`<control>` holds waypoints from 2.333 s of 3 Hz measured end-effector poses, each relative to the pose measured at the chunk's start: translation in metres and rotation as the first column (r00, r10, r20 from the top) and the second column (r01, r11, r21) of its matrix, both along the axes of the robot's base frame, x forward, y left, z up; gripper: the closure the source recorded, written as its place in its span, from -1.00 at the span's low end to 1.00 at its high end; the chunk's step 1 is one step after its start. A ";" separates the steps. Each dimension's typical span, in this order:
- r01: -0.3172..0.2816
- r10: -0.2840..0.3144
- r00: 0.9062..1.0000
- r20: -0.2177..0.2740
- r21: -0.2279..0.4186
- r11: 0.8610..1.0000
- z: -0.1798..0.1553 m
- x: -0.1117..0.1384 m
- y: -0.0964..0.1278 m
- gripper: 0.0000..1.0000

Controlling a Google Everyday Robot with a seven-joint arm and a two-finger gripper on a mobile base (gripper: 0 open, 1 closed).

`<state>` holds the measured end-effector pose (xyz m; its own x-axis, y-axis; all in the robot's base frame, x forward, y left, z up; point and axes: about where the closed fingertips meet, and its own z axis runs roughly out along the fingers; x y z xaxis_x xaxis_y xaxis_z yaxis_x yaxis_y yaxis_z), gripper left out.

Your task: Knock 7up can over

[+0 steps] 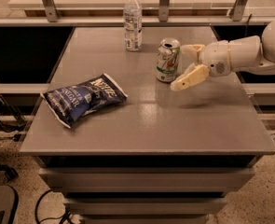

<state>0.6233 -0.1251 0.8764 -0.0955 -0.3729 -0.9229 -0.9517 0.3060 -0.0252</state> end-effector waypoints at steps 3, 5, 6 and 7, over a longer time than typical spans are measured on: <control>-0.030 0.028 0.999 0.018 0.114 0.993 -0.004 0.008 0.018 -0.67; -0.038 0.030 0.998 0.048 0.176 0.984 0.004 0.012 0.021 0.27; -0.044 0.034 0.998 0.058 0.184 0.982 0.008 0.012 0.022 0.73; -0.063 0.054 0.996 0.074 0.124 0.990 0.015 0.013 0.017 1.00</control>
Offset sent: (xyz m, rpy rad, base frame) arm 0.0089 0.0164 -0.0085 0.1250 -0.0074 0.0268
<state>0.6365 -0.1082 0.8918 -0.0098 -0.2560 -0.9666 -0.9652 0.2550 -0.0578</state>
